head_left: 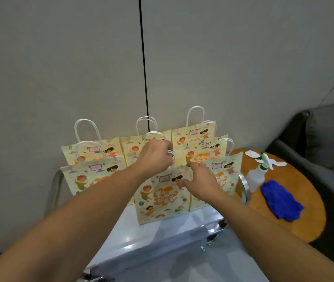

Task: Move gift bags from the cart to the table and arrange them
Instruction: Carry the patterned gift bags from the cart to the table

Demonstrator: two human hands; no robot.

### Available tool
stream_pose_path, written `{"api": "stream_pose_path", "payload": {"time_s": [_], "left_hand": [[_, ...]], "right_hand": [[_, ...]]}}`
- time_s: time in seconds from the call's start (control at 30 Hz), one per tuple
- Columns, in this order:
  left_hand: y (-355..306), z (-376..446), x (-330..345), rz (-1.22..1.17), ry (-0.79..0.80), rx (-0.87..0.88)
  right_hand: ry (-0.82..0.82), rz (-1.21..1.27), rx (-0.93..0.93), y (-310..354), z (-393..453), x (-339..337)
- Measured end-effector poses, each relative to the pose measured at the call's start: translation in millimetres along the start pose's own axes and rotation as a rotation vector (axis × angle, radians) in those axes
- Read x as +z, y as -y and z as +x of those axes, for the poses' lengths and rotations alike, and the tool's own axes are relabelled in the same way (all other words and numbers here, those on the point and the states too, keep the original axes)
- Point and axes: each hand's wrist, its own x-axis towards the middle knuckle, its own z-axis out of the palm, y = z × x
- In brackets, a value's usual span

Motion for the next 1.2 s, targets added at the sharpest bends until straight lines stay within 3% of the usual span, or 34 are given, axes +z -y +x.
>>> {"api": "stream_pose_path", "payload": {"time_s": [0.2,0.33,0.5,0.6,0.77,0.87,1.07,1.2], "left_hand": [[-8,-21,-23,-0.116,0.091,0.128],[-30,-43,-53,-0.123,0.084,0.194],[-83,-87,-90,-0.082,0.007,0.317],[-122,-120,-101,-0.065,-0.037,0.386],[-200,-174,-104,-0.092,-0.038,0.466],[-257,-209,-91,-0.14,-0.025,0.561],[-375,-284,-37,-0.248,0.08,0.776],[-453,-351,-3,-0.32,0.248,0.966]], "right_hand": [[-0.098,0.052,0.095,11,-21,15],[-0.273,0.103,0.09,16,-50,7],[-0.522,0.103,-0.028,9,-109,-11],[-0.581,0.125,-0.114,-7,-158,-24],[-0.775,0.151,-0.118,-52,-250,-38],[-0.887,0.289,0.008,-83,-312,-51],[-0.875,0.165,0.33,-158,-445,-86],[-0.879,0.493,0.507,-193,-537,-108]]}}
